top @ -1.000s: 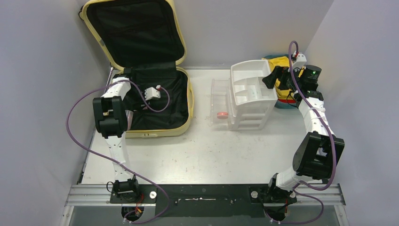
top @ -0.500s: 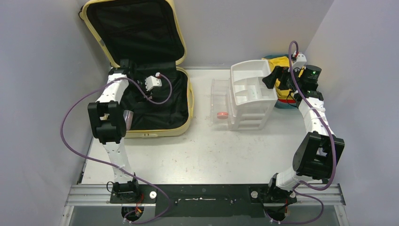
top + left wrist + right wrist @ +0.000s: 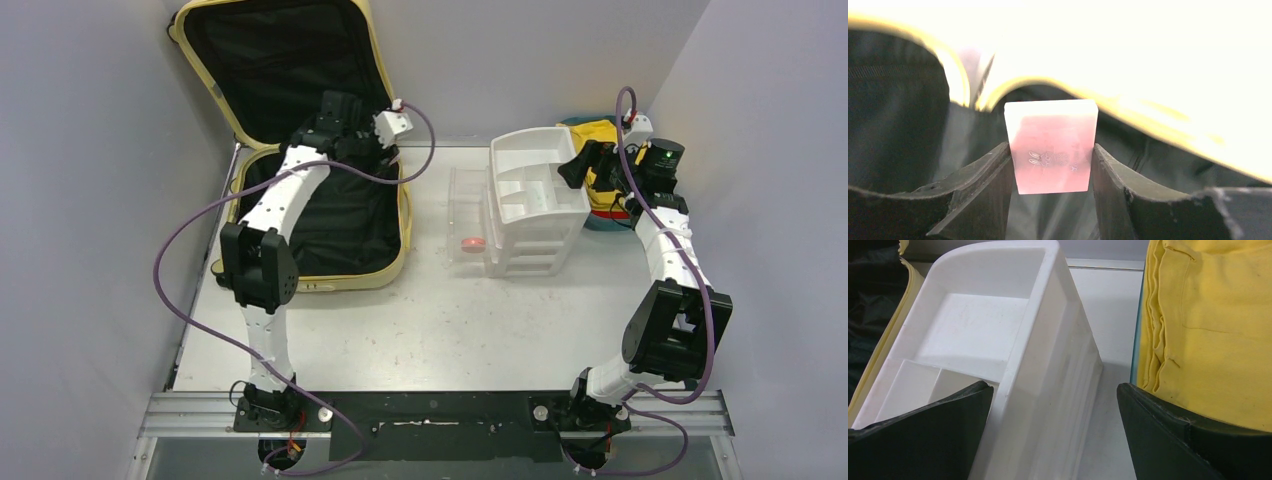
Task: Open, take out, and arrange the luggage
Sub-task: Pick up the personal item from the luggage, then place the personal item in the drawer.
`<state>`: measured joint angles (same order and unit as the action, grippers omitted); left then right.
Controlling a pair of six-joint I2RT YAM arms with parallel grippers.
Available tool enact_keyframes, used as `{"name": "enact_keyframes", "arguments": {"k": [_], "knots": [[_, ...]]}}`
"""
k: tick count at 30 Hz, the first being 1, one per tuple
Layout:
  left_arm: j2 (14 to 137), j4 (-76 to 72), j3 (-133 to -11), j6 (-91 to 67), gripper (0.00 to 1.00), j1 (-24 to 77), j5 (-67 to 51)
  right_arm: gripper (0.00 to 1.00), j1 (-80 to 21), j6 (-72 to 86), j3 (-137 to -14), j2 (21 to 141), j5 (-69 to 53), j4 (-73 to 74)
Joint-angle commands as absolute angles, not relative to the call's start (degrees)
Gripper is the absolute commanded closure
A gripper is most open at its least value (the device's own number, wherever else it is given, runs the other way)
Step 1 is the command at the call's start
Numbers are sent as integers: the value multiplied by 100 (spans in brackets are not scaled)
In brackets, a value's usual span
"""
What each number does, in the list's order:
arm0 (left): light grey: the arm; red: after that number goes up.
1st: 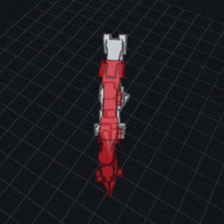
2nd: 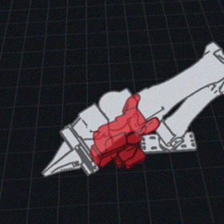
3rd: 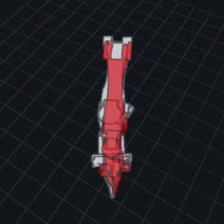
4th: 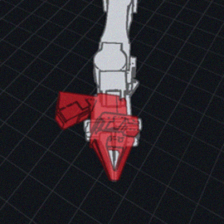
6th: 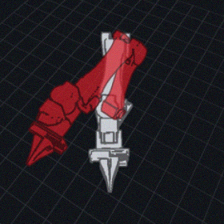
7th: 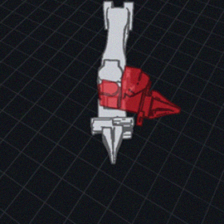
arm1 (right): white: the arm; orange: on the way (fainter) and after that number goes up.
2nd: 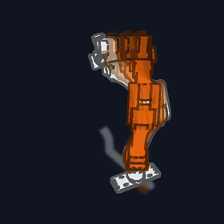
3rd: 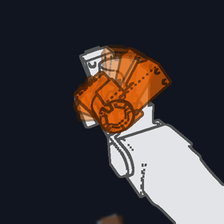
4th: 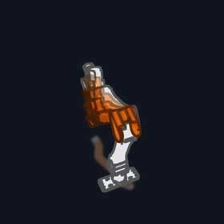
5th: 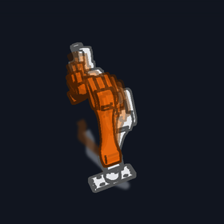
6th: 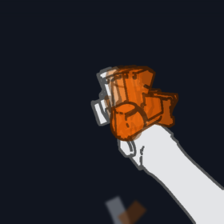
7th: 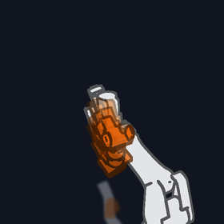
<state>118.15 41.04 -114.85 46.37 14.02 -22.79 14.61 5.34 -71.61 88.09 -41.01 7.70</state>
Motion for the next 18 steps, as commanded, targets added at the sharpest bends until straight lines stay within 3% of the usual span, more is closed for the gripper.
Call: {"name": "enact_keyframes", "arguments": {"k": [1,9,18], "knots": [[11444,2915,-12066,3119,100,1956,-2400,0,1615,273,-6982,8904,-3815,906],[12245,2479,-13078,1553,100,2709,-2978,0,1718,264,-6970,8839,-3839,897],[12601,1783,-12727,298,100,2918,-3153,0,1790,301,-6942,8772,-3901,873]]}}
